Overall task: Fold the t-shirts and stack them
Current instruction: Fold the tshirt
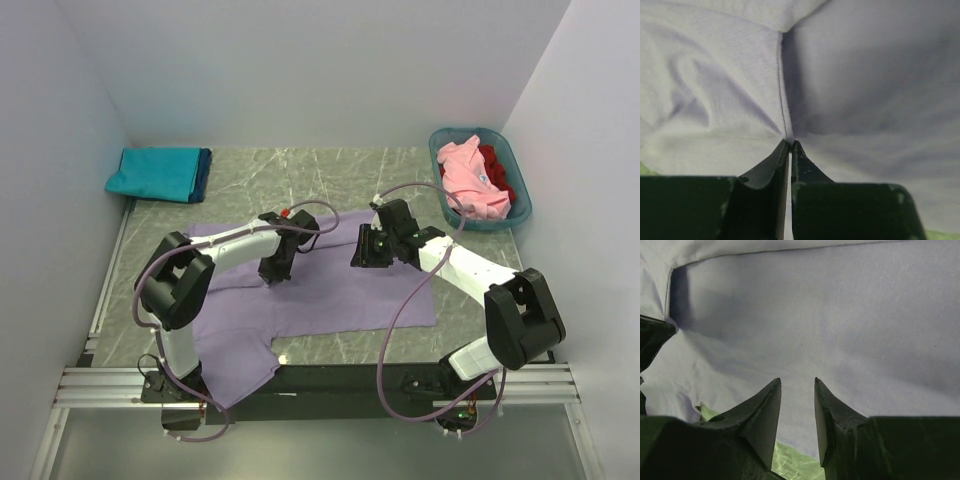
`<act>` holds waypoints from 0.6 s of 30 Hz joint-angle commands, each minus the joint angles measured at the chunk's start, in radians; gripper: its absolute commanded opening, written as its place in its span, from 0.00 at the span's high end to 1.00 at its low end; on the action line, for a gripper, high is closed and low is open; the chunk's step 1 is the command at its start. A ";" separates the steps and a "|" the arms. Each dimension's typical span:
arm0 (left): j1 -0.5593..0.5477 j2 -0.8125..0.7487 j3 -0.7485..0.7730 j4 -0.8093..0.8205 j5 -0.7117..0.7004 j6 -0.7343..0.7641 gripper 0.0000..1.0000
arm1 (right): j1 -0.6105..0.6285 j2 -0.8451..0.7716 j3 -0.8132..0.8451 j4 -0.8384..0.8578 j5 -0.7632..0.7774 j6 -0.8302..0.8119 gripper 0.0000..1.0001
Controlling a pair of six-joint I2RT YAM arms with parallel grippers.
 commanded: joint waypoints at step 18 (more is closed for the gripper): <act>0.001 0.011 0.149 -0.096 0.121 -0.100 0.44 | -0.003 0.027 0.031 0.009 0.003 -0.017 0.60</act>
